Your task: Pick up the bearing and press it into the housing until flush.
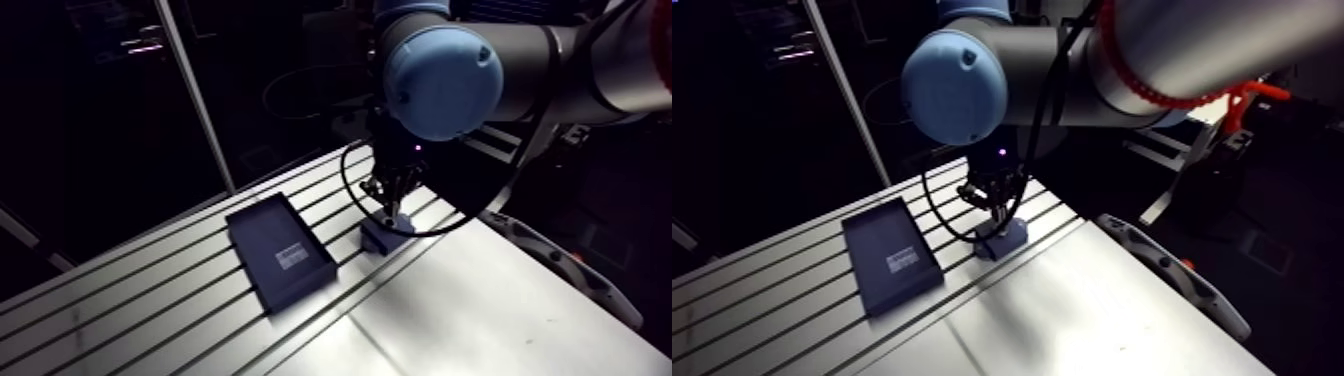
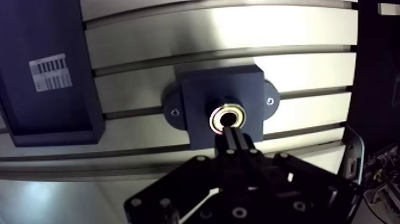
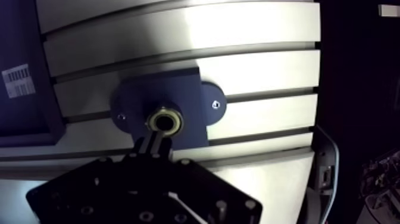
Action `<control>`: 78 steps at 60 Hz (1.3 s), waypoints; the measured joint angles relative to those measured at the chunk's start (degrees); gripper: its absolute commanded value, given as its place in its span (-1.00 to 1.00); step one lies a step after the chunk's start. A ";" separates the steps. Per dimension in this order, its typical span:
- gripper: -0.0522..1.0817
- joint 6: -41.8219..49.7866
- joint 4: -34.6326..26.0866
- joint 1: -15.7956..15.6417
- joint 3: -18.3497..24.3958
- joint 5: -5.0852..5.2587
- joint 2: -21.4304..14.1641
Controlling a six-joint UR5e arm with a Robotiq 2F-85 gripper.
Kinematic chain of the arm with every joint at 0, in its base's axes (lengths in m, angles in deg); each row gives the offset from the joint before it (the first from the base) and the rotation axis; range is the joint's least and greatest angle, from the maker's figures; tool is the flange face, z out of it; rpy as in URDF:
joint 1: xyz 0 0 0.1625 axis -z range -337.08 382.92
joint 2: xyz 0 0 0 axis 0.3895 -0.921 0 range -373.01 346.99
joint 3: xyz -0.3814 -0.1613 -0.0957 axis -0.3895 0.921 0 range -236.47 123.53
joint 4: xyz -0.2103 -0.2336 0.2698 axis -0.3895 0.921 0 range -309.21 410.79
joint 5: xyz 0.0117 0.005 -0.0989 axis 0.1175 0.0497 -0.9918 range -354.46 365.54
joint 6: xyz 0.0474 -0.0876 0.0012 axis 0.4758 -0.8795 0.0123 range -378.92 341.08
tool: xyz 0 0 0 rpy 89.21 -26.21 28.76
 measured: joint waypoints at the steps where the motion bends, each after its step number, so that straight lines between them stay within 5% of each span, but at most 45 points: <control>1: 0.64 0.01 0.01 0.00 -0.03 0.00 0.04; 78: 0.65 -0.15 2.97 0.00 -1.26 -0.09 1.76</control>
